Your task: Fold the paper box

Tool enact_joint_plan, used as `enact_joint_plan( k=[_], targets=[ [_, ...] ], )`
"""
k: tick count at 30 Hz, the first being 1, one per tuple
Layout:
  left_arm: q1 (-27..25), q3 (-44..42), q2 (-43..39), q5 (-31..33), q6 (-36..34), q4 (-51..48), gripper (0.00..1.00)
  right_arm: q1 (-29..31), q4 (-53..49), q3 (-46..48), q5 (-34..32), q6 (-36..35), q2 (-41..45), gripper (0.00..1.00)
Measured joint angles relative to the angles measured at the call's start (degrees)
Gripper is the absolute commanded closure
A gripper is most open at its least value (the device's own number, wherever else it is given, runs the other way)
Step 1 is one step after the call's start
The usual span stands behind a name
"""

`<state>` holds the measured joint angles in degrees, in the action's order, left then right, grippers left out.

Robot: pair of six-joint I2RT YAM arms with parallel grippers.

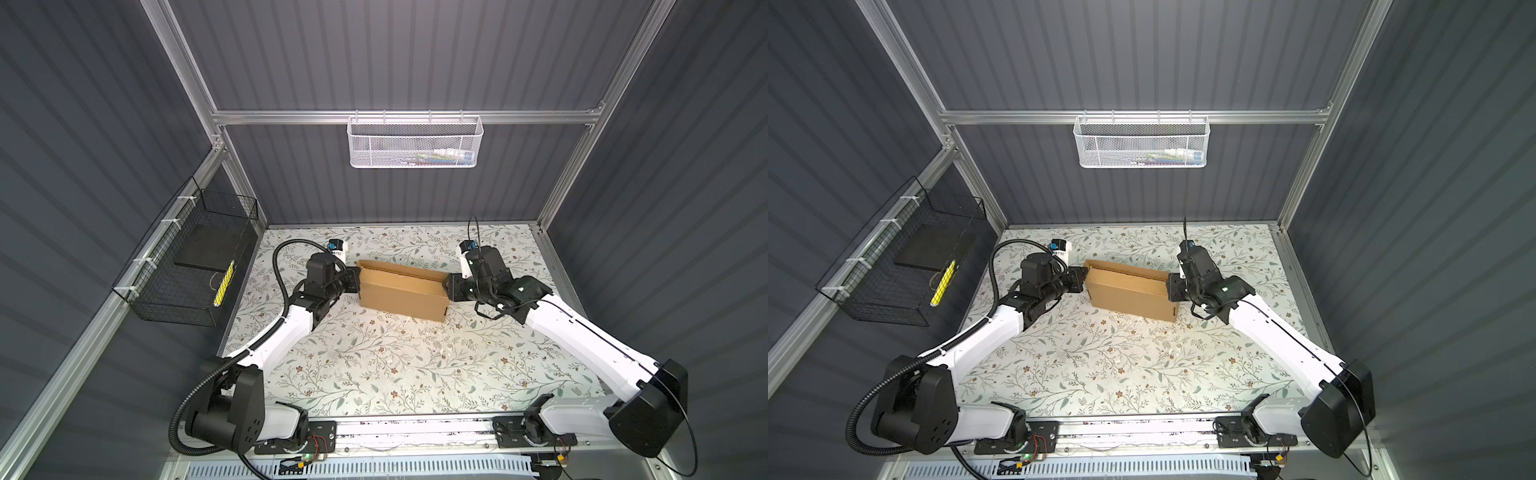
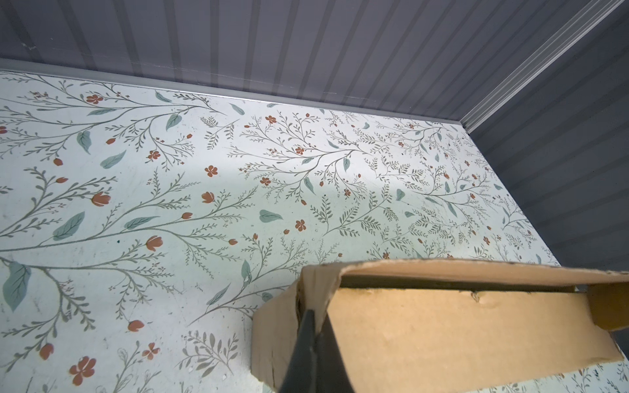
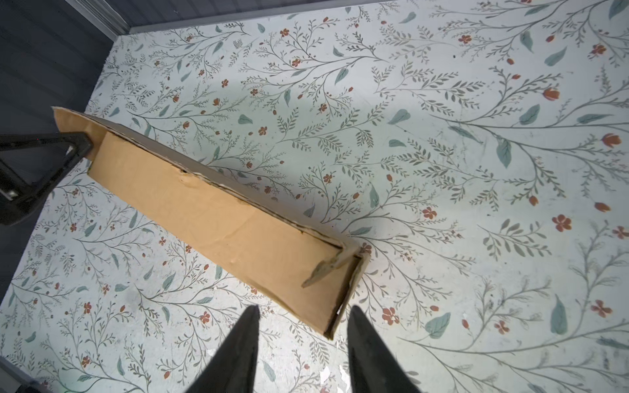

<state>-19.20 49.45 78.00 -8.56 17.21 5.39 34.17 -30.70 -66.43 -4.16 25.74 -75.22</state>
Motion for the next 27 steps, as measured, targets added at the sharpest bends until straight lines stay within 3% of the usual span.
enact_joint_plan(
  k=[27],
  targets=[
    [0.0, -0.35, 0.02, -0.24, 0.0, 0.76, 1.0, -0.39, 0.48, -1.73, -2.78, 1.73, -5.62, 0.69]
  ],
)
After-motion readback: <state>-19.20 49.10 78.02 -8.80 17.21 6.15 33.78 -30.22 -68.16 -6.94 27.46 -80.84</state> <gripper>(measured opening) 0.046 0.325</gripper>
